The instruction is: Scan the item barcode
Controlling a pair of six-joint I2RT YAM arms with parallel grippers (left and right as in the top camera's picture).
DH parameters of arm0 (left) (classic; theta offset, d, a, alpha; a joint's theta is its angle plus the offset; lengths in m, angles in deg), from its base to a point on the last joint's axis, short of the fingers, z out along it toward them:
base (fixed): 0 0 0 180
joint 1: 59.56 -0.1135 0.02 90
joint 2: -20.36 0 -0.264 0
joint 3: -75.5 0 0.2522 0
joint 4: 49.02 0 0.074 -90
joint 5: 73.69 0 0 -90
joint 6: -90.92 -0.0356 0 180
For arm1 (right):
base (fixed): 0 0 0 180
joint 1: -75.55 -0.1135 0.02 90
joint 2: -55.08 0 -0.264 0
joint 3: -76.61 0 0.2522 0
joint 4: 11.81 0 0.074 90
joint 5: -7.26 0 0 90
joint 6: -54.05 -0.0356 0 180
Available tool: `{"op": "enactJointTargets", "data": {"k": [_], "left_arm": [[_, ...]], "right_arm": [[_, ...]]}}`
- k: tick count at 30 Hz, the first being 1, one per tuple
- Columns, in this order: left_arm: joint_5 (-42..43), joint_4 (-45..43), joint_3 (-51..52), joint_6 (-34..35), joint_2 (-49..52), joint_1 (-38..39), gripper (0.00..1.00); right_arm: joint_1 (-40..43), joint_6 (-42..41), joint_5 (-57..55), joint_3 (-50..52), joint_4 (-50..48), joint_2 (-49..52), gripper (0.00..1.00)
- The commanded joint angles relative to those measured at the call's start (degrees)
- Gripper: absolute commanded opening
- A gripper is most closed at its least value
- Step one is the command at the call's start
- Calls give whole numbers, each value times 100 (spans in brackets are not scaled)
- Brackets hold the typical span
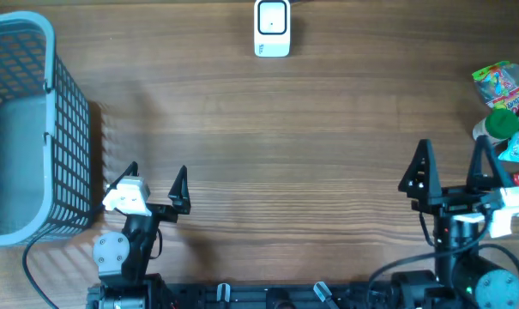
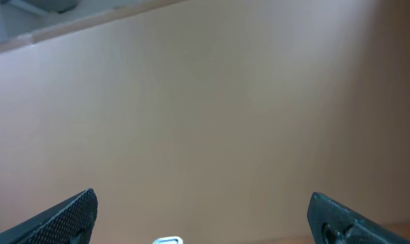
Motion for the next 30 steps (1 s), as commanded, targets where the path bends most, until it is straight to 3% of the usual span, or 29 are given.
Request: {"op": "enactJointTargets", "data": {"k": [1,10,24,30], "left_arm": [[-35,-4,48,-7,-9,-26,100],[-37,-4,48,-7,-9,-26,100],[-37,-4,48,-7,-9,-26,100],[-37,-4,48,-7,-9,-26,100]], "right_arm": [[181,-111,153,492,-400,-289,100],[269,-118,160,1790,-1075,-782,100],[269,485,492,2057,-173,-774,100],[269,428,496,2057,645,-774,100]]}}
